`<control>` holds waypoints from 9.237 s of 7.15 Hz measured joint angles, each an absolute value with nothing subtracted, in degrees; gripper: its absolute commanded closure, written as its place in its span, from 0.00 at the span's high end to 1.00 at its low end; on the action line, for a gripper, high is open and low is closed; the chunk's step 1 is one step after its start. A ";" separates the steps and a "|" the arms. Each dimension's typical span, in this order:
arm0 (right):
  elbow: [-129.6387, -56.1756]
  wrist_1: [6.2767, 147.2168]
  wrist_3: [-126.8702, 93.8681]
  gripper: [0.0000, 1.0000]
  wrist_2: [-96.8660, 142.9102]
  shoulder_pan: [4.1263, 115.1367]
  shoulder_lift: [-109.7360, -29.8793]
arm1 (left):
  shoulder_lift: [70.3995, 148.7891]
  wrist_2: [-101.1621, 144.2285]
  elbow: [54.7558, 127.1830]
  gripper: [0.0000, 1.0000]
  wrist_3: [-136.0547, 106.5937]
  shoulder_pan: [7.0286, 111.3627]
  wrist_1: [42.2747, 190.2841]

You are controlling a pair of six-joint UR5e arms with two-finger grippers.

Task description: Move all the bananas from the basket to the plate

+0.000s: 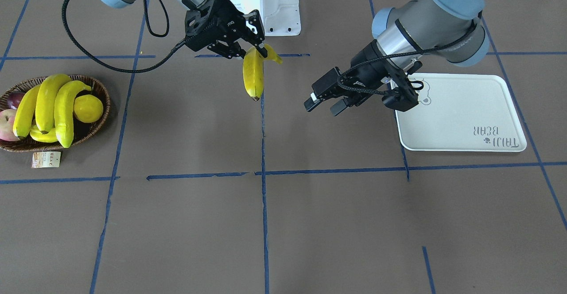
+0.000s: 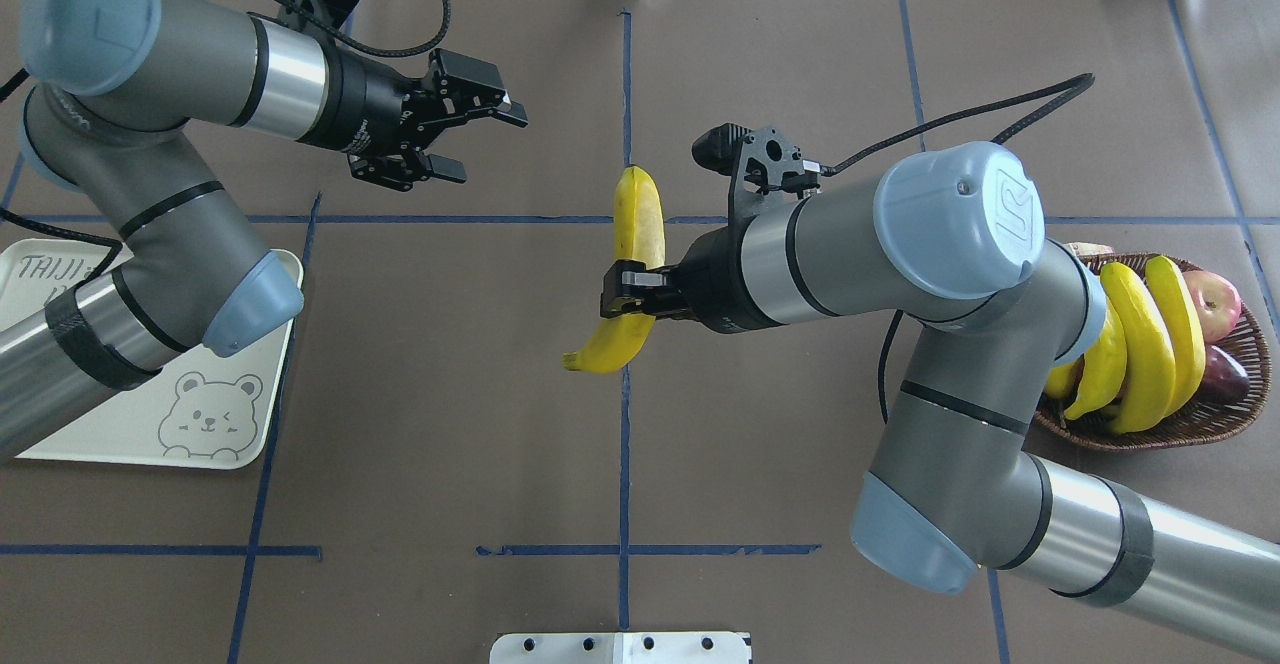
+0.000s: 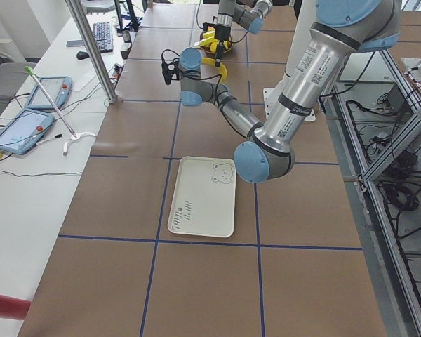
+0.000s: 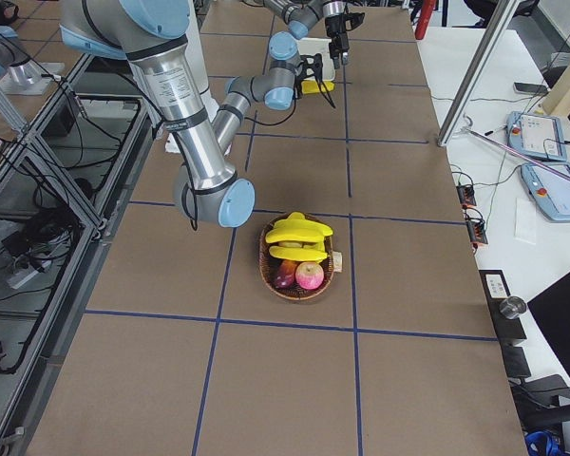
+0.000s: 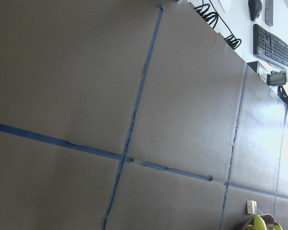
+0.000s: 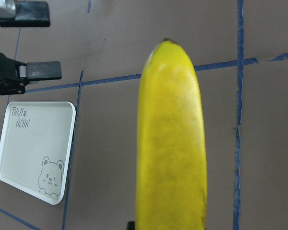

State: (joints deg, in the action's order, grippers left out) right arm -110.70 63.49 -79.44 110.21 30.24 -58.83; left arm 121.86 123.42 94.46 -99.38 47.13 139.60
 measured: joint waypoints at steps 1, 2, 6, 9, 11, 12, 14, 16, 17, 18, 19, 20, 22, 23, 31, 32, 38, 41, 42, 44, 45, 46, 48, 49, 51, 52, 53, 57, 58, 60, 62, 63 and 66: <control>-110.48 63.47 -79.69 0.02 110.15 30.11 -58.39 | 123.00 123.40 94.52 0.99 -99.74 46.00 139.60; -110.28 63.48 -79.84 0.02 110.14 30.00 -57.81 | 123.99 123.38 94.72 0.99 -100.30 44.59 139.63; -109.72 63.61 -80.58 0.02 110.13 29.23 -56.05 | 126.66 123.31 95.34 0.93 -103.78 41.37 139.71; -109.77 63.36 -80.68 0.02 110.13 29.19 -55.99 | 126.73 123.33 95.36 0.89 -103.88 40.48 139.77; -109.86 63.29 -80.74 0.02 110.18 29.18 -55.99 | 126.72 123.39 95.62 0.26 -103.95 40.27 139.80; -109.94 63.26 -80.76 0.03 110.20 29.19 -55.99 | 126.63 123.42 96.15 0.07 -103.94 40.10 139.77; -110.10 63.28 -80.77 0.99 110.35 29.27 -55.99 | 126.20 123.47 97.18 0.03 -103.75 40.03 139.78; -110.29 63.29 -81.41 1.00 110.42 29.39 -56.04 | 125.87 123.62 97.88 0.03 -103.56 39.96 139.69; -110.56 63.26 -82.13 1.00 110.45 29.44 -56.05 | 125.81 123.65 97.95 0.03 -103.47 39.99 139.67; -110.86 63.22 -82.51 1.00 110.45 29.52 -56.06 | 125.79 123.66 97.95 0.02 -103.35 39.99 139.61; -111.23 63.22 -82.64 1.00 110.43 29.63 -56.07 | 125.72 123.64 97.69 0.00 -103.14 40.07 139.45; -111.90 63.30 -82.68 1.00 110.53 29.78 -56.28 | 125.33 123.56 97.16 0.00 -102.08 40.45 139.07; -115.09 63.80 -82.70 1.00 110.53 30.19 -58.18 | 122.55 123.88 96.43 0.00 -96.99 43.06 134.02; -116.96 63.94 -82.70 1.00 110.27 30.80 -59.89 | 120.44 124.94 96.63 0.00 -93.82 45.74 129.61; -118.73 65.82 -82.68 1.00 109.64 38.66 -67.99 | 89.93 127.32 92.03 0.00 -59.81 63.83 121.53; -118.73 65.83 -82.70 1.00 109.62 38.78 -68.07 | 89.65 126.62 90.13 0.00 -59.31 64.03 121.79; -118.76 65.74 -82.71 1.00 109.62 38.97 -68.38 | 89.30 124.27 85.68 1.00 -56.60 63.95 123.74; -119.16 66.21 -82.47 1.00 110.23 40.81 -69.89 | 89.44 124.62 87.38 1.00 -56.32 64.01 124.37; -119.54 66.81 -82.08 1.00 110.77 42.54 -71.81 | 89.50 124.84 90.06 1.00 -56.28 64.23 124.02; -121.34 67.73 -79.11 1.00 111.18 45.26 -77.73 | 90.40 126.53 95.98 1.00 -56.51 64.87 122.29; -122.02 67.93 -74.72 1.00 111.21 46.32 -81.66 | 91.47 127.13 98.90 1.00 -57.55 64.90 120.35; -122.96 67.97 -69.55 1.00 111.28 47.16 -86.01 | 92.62 127.30 101.45 1.00 -59.82 64.71 118.21; -124.54 67.39 -61.75 1.00 111.36 47.88 -93.80 | 94.89 126.99 103.66 1.00 -65.73 62.26 116.67; -124.67 67.09 -58.21 1.00 111.43 48.02 -96.57 | 95.93 126.12 103.87 1.00 -68.45 60.11 116.52; -124.90 64.79 -52.18 1.00 113.37 48.52 -101.96 | 98.00 123.30 103.95 1.00 -73.41 55.73 116.46; -124.01 61.86 -50.91 1.00 114.38 48.63 -104.34 | 98.97 122.46 103.93 1.00 -75.00 54.27 116.46; -122.05 58.90 -50.12 1.00 114.97 48.66 -105.96 | 99.51 122.09 103.92 1.00 -75.88 53.43 116.46; -116.62 56.62 -49.49 0.99 116.97 49.59 -107.09 | 100.49 121.82 103.96 1.00 -77.52 52.14 116.45; -115.62 56.61 -49.49 0.99 117.49 50.01 -107.10 | 100.52 121.82 103.95 1.00 -77.58 51.87 116.46; -114.19 56.60 -49.48 0.80 117.78 50.23 -107.08 | 100.57 121.83 103.93 1.00 -77.60 51.68 116.46; -113.51 56.60 -49.48 0.74 117.87 50.27 -107.18 | 100.59 121.84 103.95 1.00 -77.61 51.46 116.45; -113.31 56.60 -49.48 0.58 117.96 50.27 -107.19 | 100.61 121.82 103.94 1.00 -77.61 51.39 116.45; -113.29 56.53 -49.48 0.30 118.29 50.47 -107.18 | 100.58 121.82 104.04 1.00 -77.61 51.33 116.46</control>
State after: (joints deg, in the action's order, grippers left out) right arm -113.29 56.53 -49.48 118.29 50.47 -107.18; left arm 100.58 121.82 104.04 -77.61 51.33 116.46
